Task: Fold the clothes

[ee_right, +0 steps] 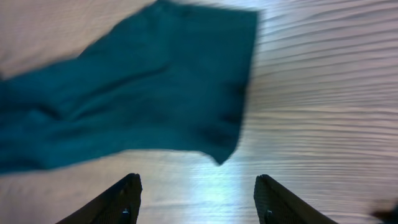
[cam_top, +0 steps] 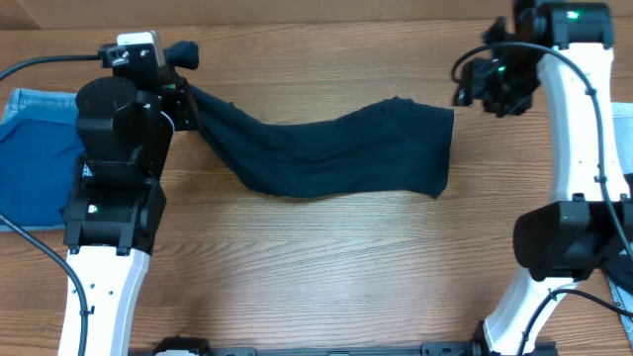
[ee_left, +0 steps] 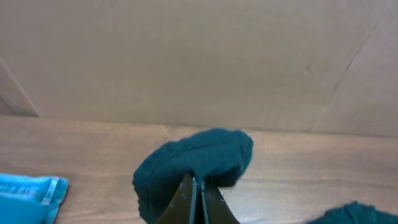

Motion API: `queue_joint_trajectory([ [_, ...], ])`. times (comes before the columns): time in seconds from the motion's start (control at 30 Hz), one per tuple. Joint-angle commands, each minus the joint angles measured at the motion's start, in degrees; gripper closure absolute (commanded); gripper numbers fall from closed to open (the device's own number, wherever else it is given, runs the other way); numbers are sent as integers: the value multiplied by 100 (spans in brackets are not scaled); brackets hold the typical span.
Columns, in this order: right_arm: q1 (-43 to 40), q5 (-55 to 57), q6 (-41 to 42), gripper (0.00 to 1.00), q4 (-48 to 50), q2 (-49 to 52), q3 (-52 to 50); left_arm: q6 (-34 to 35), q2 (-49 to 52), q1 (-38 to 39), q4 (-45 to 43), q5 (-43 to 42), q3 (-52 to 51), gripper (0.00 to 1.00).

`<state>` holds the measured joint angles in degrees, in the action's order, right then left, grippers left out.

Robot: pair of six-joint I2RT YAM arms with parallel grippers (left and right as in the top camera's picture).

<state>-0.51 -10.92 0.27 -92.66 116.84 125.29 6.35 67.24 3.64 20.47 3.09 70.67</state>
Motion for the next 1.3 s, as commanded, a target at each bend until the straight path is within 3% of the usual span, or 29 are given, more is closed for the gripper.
queue_joint_trajectory([
  [0.0,599,-420,-378,38,7,-177,105,-127,-98,-22,-382,31,181,96],
  [0.2,1954,-422,-844,43,68,-177,105,420,-98,-20,-1665,7,181,96],
  [0.33,2852,-365,-953,45,149,-177,105,411,-98,-20,-2389,87,181,96],
  [0.57,4070,743,-240,48,1091,-175,-74,391,-98,-22,-2559,313,181,96],
  [0.93,4288,1084,151,39,3825,-175,-2820,260,-98,-24,-2520,352,181,96],
  [1.27,4680,833,151,33,4529,-157,-3119,238,-98,-24,-2474,350,181,96],
])
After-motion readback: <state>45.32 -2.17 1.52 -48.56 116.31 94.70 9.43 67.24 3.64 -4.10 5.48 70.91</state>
